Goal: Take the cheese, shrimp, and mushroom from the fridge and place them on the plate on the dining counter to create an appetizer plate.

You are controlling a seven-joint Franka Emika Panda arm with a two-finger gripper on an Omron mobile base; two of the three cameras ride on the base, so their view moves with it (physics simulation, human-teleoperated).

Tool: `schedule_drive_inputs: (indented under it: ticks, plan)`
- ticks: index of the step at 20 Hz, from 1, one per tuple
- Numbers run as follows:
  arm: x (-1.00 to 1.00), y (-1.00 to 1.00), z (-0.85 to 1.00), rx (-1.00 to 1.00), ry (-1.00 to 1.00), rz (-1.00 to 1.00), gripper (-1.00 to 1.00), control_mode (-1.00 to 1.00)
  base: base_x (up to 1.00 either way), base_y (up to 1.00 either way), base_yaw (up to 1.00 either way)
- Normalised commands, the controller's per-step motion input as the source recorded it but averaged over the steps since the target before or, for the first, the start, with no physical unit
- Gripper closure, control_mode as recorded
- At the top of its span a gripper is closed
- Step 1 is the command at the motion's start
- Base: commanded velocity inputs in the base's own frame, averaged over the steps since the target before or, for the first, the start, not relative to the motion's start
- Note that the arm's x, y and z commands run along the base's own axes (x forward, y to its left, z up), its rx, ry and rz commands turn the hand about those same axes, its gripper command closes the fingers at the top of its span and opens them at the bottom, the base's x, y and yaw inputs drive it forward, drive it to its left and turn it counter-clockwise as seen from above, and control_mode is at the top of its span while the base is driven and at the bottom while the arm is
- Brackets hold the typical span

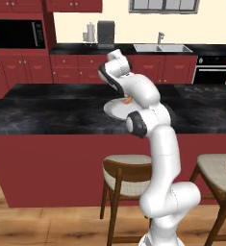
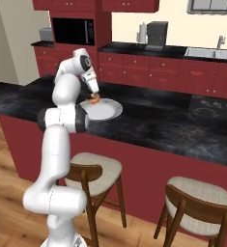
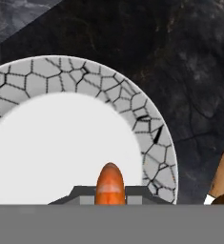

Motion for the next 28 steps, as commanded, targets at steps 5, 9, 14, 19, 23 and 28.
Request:
schedule_drive_inputs:
  ticks: [5,9,14,19,23,28]
  plan:
    - [0.04,0.0,-0.06,0.03,-0.07,0.1,1.0,-1.0,0.0,0.0,0.0]
    - [0.04,-0.05,-0.21,0.0,-0.03,0.29,1.0,-1.0,0.0,0.0,0.0]
    - [0.02,-0.21,-0.18,0.01,-0.01,0.47,1.0,-1.0,0.0,0.0,0.0]
    - [0.09,-0.23,-0.23,0.03,0.0,0.56,1.0,-1.0,0.0,0.0,0.0]
    - [0.17,-0.18,-0.26,0.04,0.0,0.55,1.0,-1.0,0.0,0.0,0.0]
    - [0.47,-0.03,-0.35,0.02,0.01,0.38,1.0,-1.0,0.0,0.0,0.0]
